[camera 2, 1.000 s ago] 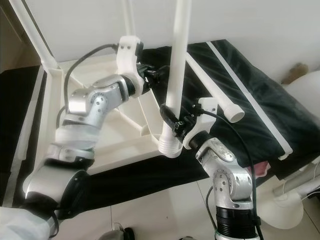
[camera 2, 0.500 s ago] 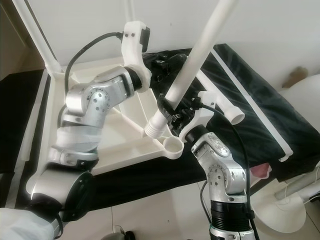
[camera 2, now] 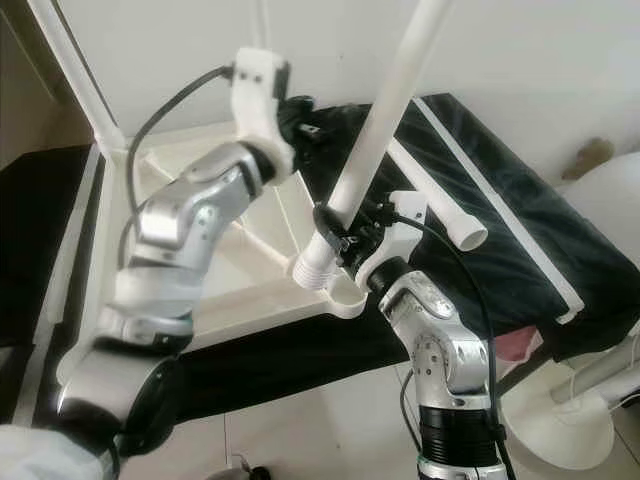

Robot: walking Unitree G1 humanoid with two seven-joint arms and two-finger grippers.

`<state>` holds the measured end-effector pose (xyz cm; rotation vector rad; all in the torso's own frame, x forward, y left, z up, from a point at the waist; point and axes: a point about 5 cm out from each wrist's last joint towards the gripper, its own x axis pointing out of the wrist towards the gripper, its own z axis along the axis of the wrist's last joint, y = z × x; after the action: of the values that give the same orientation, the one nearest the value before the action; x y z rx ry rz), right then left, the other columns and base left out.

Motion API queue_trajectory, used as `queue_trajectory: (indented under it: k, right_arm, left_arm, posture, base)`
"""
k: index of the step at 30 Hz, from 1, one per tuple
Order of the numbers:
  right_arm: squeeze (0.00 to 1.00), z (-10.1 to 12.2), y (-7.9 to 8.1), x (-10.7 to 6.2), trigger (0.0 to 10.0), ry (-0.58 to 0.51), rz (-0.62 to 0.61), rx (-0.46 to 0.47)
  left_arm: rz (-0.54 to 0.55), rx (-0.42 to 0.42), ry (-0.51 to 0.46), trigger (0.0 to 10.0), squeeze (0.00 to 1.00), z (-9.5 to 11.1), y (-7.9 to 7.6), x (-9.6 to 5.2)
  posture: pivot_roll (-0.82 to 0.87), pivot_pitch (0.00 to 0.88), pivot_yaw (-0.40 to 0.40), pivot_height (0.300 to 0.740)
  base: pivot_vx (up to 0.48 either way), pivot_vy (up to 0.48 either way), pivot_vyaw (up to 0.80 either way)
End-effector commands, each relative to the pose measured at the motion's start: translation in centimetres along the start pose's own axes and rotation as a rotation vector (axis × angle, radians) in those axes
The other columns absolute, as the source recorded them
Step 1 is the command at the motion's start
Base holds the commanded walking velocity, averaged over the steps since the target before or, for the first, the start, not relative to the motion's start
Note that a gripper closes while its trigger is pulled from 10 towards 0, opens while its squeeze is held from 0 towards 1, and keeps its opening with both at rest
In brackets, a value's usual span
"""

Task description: Building children table

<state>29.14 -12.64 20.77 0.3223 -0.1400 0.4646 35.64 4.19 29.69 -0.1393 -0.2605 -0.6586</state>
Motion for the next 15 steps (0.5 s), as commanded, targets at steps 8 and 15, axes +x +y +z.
queue_trajectory:
  k: [8,15]
  right_arm:
    - [0.0,1.8,-1.4,-0.5,10.0,-0.081,-0.143,-0.148]
    - [0.0,0.7,-0.9,-0.6,10.0,-0.066,-0.118,-0.19]
  left_arm:
    - [-0.014,0.075,-0.145,10.0,0.0,-0.9,0.5,-3.0]
    - [-0.184,0.109,-0.158,10.0,0.0,-2.6,-1.8,-4.9]
  posture:
    - [-0.08,0.032,0.043,0.74]
    - [-0.06,0.044,0.032,0.74]
  base:
    - [0.0,0.0,0.0]
    - [0.0,0.0,0.0]
